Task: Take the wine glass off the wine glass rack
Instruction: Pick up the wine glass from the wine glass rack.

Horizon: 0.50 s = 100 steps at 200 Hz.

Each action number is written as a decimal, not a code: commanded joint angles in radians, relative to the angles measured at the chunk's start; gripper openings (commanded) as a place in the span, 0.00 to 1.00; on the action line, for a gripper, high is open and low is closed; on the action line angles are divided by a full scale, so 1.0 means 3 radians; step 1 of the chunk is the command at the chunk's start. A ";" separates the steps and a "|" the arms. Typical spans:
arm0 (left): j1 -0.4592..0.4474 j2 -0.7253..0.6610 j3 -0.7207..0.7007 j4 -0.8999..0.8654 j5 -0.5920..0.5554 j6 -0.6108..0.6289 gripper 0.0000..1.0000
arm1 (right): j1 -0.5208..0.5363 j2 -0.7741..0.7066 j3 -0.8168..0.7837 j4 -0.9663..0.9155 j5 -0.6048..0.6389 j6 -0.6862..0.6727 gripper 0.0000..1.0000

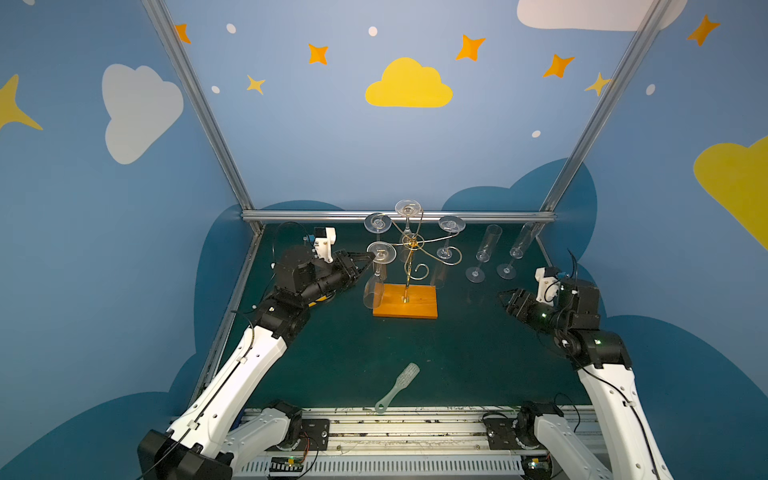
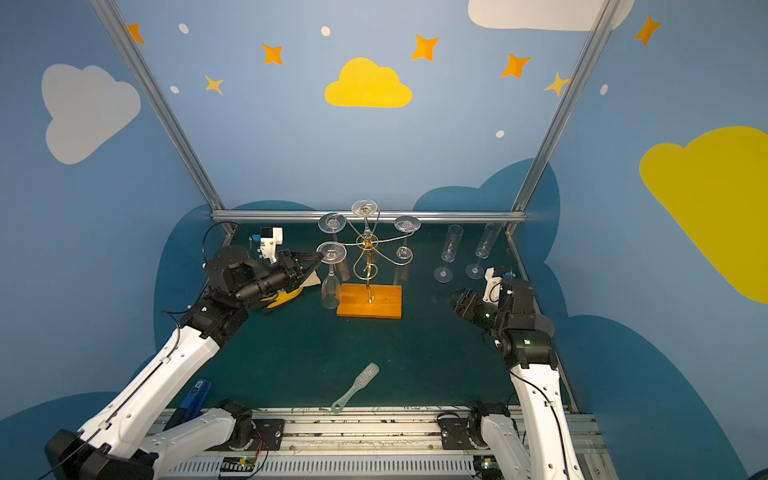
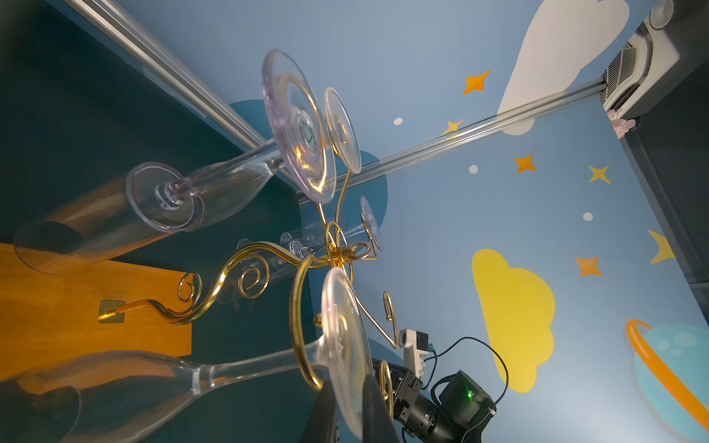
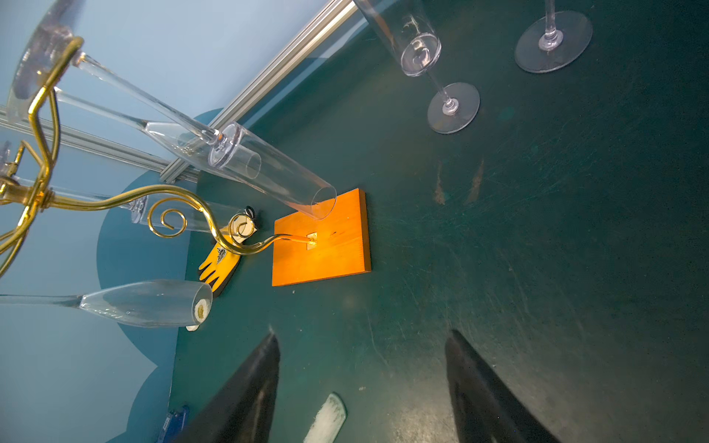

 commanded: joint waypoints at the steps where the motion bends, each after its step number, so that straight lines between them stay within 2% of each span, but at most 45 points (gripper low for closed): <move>1: -0.0013 -0.0015 0.0080 0.0088 -0.0014 -0.0010 0.14 | 0.0019 -0.0042 -0.0037 -0.0054 -0.0005 0.0005 0.67; 64: -0.0016 -0.0033 0.0002 0.0268 -0.0025 -0.0213 0.03 | 0.0016 -0.0076 -0.0042 -0.0060 0.0001 -0.0010 0.66; 100: -0.0009 -0.0067 0.0008 0.0369 -0.0050 -0.0327 0.03 | 0.0019 -0.0095 -0.0037 -0.0070 0.0003 -0.0013 0.65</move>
